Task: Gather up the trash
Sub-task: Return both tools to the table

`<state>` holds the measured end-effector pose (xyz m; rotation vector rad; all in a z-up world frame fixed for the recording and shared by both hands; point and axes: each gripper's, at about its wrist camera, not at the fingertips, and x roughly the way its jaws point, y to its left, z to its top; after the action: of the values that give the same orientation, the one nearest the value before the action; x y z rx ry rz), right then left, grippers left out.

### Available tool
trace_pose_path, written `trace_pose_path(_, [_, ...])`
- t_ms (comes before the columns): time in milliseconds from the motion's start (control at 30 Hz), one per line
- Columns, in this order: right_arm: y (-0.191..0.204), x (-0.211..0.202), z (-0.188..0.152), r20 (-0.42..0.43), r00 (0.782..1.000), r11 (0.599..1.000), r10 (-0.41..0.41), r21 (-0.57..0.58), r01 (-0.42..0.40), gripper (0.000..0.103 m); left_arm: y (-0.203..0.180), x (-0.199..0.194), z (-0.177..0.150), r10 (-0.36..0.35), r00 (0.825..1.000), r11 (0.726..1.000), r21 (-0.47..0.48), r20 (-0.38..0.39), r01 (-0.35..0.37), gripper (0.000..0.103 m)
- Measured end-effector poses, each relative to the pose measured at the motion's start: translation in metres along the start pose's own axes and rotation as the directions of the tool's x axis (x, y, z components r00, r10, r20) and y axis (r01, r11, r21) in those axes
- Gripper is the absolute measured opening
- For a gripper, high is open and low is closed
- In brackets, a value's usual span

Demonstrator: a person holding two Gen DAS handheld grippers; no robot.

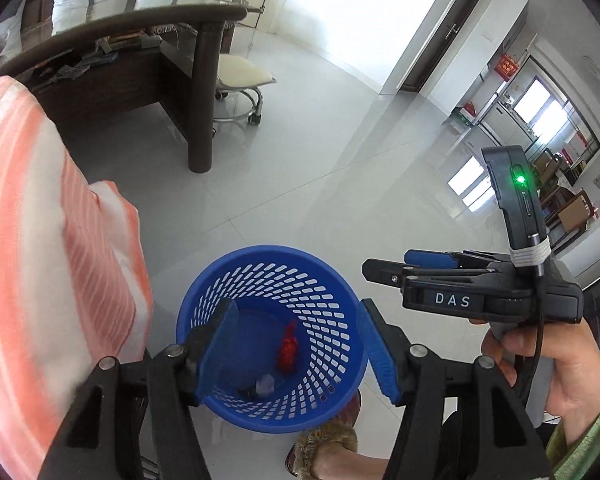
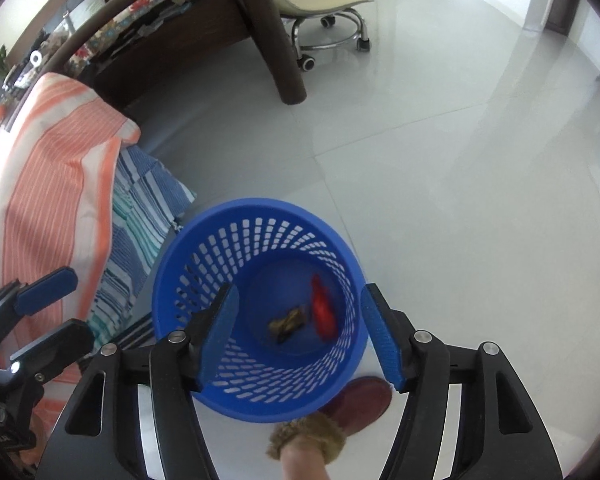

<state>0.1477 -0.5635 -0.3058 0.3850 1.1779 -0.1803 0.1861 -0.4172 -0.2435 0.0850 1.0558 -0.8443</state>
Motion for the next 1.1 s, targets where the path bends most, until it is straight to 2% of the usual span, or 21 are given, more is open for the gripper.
trace_pose_path(133, [0.017,-0.037,0.002,0.119,0.993,0.999,-0.021,-0.026,0.025,0.076,-0.001,-0.049,-0.009,0.033,0.996,0.999,0.030,0.085,-0.035,0.063])
trace_pose_path(233, [0.040,-0.069,0.001,0.226,0.974,0.997,-0.023,-0.070,0.040,0.080,0.008,-0.088,-0.028,0.094,0.987,0.994,0.043,0.128,-0.100,0.064])
trace_pose_path(333, [0.075,-0.094,-0.003,0.314,0.949,0.991,0.002,-0.125,0.039,0.082,0.031,-0.119,-0.054,0.179,0.974,0.983,0.020,0.142,-0.183,0.064])
trace_pose_path(433, [0.119,-0.107,-0.013,0.369,0.928,0.978,0.050,-0.209,0.030,0.082,0.064,-0.145,-0.084,0.274,0.952,0.962,-0.046,0.137,-0.270,0.064])
trace_pose_path(600, [0.197,-0.111,-0.042,0.364,0.915,0.933,0.174,-0.359,-0.034,0.082,0.123,-0.186,-0.129,0.410,0.905,0.904,-0.179,0.109,-0.388,0.064])
trace_pose_path(733, [0.253,-0.104,-0.068,0.332,0.911,0.889,0.246,-0.452,-0.076,0.082,0.167,-0.222,-0.157,0.526,0.845,0.829,-0.283,0.100,-0.483,0.064])
trace_pose_path(800, [0.278,-0.098,-0.080,0.312,0.911,0.865,0.271,-0.494,-0.088,0.082,0.190,-0.235,-0.167,0.561,0.824,0.794,-0.337,0.085,-0.506,0.064])
trace_pose_path(867, [0.302,-0.091,-0.092,0.292,0.914,0.839,0.282,-0.537,-0.087,0.082,0.209,-0.246,-0.175,0.564,0.822,0.776,-0.392,0.077,-0.495,0.064])
trace_pose_path(933, [0.322,-0.085,-0.103,0.275,0.918,0.817,0.286,-0.570,-0.083,0.082,0.222,-0.256,-0.183,0.560,0.824,0.768,-0.424,0.084,-0.479,0.064])
trace_pose_path(1100, [0.354,-0.068,-0.118,0.254,0.929,0.785,0.270,-0.617,-0.059,0.082,0.232,-0.264,-0.183,0.544,0.834,0.772,-0.445,0.096,-0.453,0.064])
